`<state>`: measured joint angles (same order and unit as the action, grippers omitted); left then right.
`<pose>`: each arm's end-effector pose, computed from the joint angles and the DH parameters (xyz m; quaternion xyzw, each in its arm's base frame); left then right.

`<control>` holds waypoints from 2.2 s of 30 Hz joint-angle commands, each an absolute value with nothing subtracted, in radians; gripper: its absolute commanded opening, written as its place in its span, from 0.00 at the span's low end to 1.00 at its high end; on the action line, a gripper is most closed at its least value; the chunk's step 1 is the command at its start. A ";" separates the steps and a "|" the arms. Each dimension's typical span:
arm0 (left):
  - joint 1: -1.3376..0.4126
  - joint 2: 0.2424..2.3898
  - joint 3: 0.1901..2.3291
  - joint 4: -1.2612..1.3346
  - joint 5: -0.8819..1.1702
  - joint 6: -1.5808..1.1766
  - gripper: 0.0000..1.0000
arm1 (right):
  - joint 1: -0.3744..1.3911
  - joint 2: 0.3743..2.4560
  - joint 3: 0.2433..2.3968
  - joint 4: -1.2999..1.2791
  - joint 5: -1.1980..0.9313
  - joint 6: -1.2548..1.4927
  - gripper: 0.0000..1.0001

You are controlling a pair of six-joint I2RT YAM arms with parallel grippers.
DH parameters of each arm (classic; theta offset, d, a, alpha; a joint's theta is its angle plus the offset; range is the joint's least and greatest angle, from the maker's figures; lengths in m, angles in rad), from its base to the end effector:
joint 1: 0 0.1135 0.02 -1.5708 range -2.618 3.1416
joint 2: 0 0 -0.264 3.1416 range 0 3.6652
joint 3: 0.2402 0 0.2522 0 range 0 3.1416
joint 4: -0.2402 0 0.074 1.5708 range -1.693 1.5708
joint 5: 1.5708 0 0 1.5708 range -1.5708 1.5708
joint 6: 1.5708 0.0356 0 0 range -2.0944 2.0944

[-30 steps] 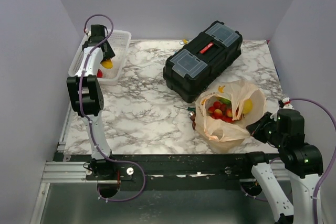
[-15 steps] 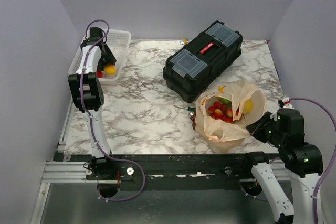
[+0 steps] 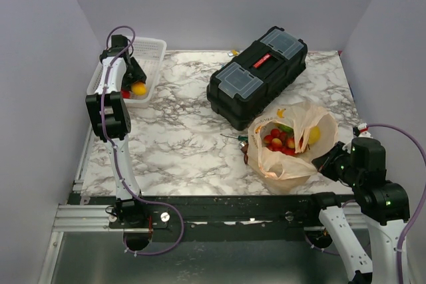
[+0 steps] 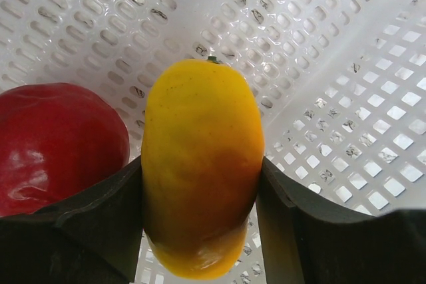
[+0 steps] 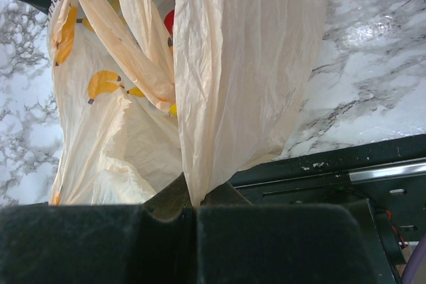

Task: Take the fake fruits out of the plastic bag
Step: Place the fake fruit in the bin, then take out the fake fruit from the plastic bag.

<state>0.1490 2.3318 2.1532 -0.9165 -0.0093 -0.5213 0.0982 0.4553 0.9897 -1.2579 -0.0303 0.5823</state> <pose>0.4983 0.0751 0.2228 -0.3207 0.9174 -0.0392 0.2324 0.0450 0.0055 0.3334 0.2124 0.8864 0.1502 0.3829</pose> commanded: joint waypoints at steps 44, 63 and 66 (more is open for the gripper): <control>-1.152 1.275 1.230 -0.302 0.289 -0.477 0.78 | 0.096 0.417 0.963 -1.215 -0.129 0.607 0.01; -1.185 1.793 1.640 -0.552 0.223 -0.359 0.62 | 0.096 0.354 0.877 -1.227 -0.184 0.632 0.01; -1.184 1.854 1.684 -0.587 0.140 -0.352 0.63 | 0.097 0.367 0.885 -1.222 -0.191 0.630 0.01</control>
